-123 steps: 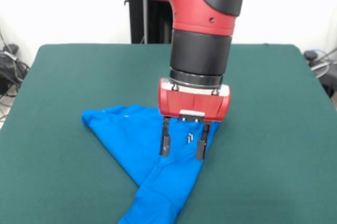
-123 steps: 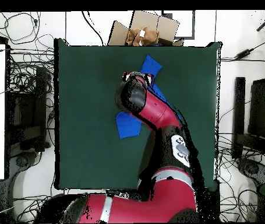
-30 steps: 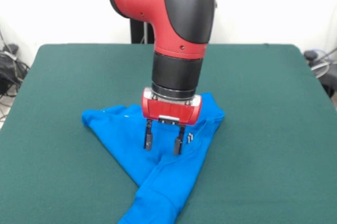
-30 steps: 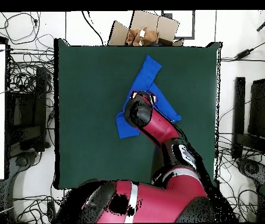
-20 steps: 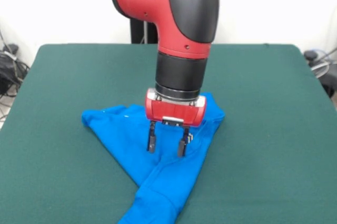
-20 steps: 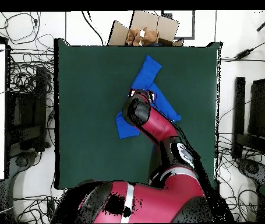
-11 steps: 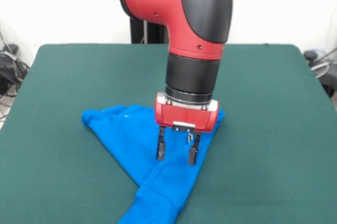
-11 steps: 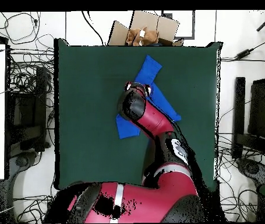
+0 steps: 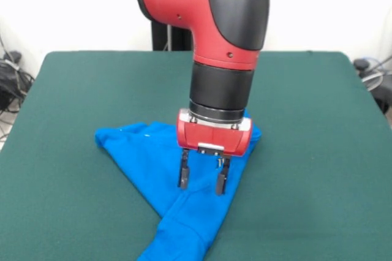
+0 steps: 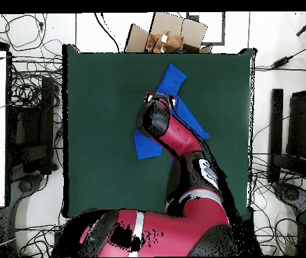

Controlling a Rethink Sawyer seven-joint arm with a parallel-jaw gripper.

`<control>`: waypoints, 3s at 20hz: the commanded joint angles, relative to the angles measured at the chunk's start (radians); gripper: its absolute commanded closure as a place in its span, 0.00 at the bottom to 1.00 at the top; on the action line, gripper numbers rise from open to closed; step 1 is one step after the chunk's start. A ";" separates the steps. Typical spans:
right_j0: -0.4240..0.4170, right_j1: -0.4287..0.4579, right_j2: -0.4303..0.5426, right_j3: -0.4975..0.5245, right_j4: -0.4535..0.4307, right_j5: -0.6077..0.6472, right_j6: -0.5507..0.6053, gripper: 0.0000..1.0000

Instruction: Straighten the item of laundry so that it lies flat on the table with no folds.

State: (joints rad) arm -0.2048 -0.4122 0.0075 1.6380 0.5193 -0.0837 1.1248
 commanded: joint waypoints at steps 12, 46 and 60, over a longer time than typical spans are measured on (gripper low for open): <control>-0.081 0.040 0.137 0.042 -0.032 -0.070 0.324 0.00; 0.105 0.168 -0.014 -0.131 0.128 -0.035 0.272 0.00; 0.508 0.360 -0.496 -0.432 0.578 0.313 0.446 0.00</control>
State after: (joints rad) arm 0.1966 -0.1609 -0.3018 1.3585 0.9634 0.0117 1.1324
